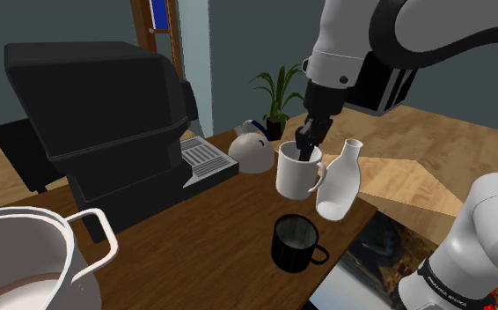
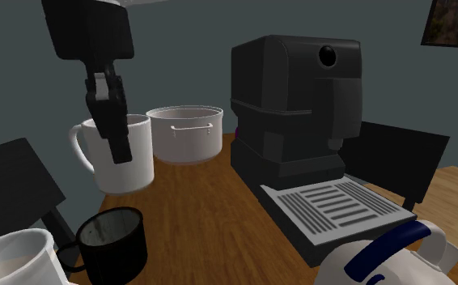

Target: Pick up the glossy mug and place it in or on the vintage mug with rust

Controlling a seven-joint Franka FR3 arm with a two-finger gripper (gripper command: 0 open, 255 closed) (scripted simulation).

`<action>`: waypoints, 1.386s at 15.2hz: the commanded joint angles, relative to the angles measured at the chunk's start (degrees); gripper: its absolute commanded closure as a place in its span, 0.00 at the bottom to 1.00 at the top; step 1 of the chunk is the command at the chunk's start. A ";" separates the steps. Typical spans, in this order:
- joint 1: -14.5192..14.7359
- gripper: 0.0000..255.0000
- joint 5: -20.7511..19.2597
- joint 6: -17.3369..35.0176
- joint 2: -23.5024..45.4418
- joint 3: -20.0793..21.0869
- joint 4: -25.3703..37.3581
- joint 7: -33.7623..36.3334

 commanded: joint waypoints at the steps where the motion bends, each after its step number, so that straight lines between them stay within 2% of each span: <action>1: 1.03 1.00 1.01 -1.56 -3.77 0.65 -2.07 1.22; 5: 3.65 1.00 3.42 -4.91 -11.47 2.48 -6.02 4.35; 21: 4.59 1.00 5.71 7.63 -10.51 4.79 -17.63 3.50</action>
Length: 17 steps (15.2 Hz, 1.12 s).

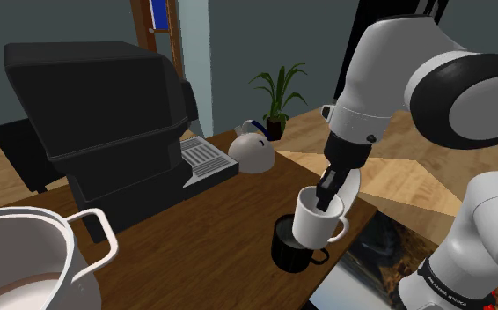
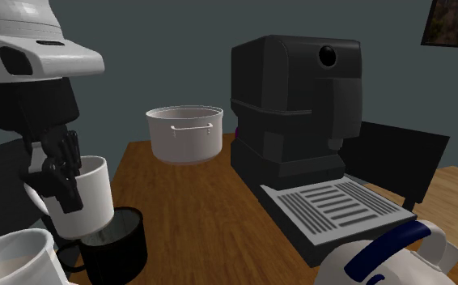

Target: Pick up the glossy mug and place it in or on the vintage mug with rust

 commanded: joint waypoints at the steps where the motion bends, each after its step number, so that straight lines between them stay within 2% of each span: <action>1: 0.08 1.00 0.30 1.78 0.40 0.28 -1.35 -0.18; 9: 0.12 1.00 0.38 2.25 0.53 0.36 -1.70 -0.20; 10: 0.15 0.00 0.40 2.16 0.43 0.37 -1.70 -0.17; 15: 0.12 0.00 0.38 2.25 0.53 0.36 -1.70 -0.20; 17: -0.16 0.00 -0.45 -2.06 -0.72 -0.61 1.36 -0.07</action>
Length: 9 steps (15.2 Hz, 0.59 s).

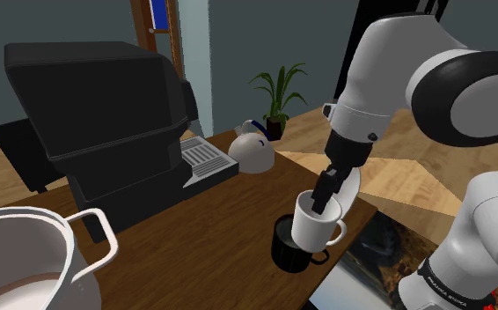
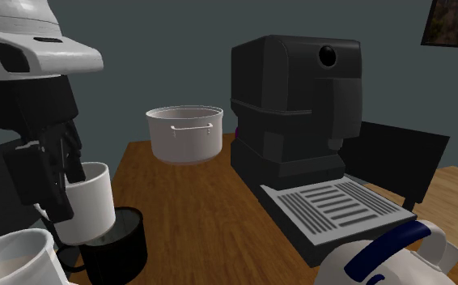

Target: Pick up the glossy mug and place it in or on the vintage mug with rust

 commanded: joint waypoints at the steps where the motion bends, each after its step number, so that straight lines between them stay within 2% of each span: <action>1: -0.22 0.00 -0.67 -3.75 -0.71 -0.68 2.95 0.26; 2: -0.33 0.00 -0.97 -5.35 -0.99 -1.03 4.28 0.31; 9: -0.33 0.00 -0.97 -5.35 -0.98 -1.04 4.28 0.32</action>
